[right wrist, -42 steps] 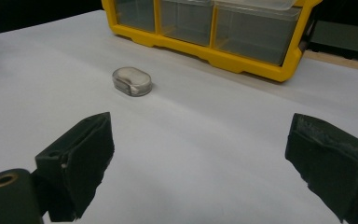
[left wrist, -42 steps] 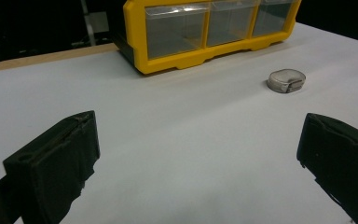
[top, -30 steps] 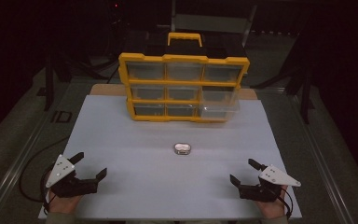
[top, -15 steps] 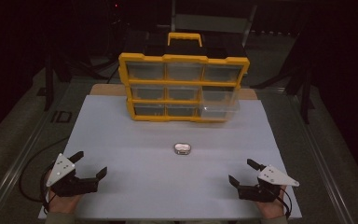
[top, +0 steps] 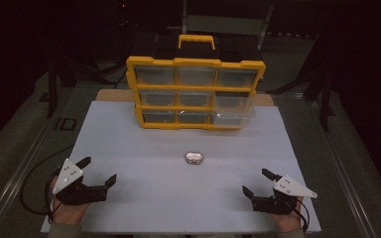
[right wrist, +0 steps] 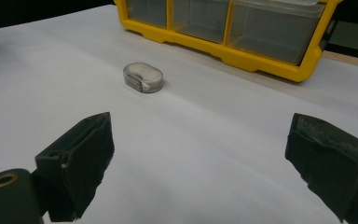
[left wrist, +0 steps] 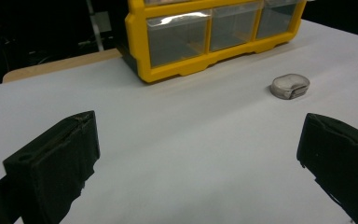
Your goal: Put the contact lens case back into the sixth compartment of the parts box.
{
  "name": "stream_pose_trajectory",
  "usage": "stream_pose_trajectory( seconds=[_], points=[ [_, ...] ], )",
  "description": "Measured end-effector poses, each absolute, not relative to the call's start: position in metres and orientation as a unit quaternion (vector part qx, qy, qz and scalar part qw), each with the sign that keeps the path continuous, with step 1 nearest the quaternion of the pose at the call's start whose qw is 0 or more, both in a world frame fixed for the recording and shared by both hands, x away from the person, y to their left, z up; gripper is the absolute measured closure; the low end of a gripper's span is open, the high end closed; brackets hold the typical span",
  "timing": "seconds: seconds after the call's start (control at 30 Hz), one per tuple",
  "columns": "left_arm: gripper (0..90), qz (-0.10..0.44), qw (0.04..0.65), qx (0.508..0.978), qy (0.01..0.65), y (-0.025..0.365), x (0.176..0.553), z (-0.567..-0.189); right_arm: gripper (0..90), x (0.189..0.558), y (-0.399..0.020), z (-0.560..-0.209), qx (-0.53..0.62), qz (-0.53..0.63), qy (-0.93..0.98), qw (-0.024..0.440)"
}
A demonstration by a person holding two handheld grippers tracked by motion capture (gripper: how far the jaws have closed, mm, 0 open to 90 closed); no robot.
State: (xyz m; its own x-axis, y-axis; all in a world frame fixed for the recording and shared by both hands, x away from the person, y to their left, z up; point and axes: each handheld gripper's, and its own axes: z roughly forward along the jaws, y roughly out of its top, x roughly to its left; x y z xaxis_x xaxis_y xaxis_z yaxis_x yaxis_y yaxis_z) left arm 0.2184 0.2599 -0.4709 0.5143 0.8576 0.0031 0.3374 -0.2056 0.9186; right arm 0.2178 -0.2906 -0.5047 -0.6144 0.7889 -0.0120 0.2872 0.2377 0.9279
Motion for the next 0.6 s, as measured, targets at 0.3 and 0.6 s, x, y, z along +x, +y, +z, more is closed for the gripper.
stream_pose_trajectory(
  seconds=[0.3,0.6],
  points=[
    [0.0,0.281,0.475,0.741,0.383,0.248,0.23,-0.451,7.6,0.218,-0.291,-0.504,0.361,0.503,0.744,0.251],
    [0.0,0.279,0.473,0.753,0.362,0.232,0.245,-0.442,7.6,0.217,-0.292,-0.503,0.362,0.506,0.741,0.253]
  ],
)
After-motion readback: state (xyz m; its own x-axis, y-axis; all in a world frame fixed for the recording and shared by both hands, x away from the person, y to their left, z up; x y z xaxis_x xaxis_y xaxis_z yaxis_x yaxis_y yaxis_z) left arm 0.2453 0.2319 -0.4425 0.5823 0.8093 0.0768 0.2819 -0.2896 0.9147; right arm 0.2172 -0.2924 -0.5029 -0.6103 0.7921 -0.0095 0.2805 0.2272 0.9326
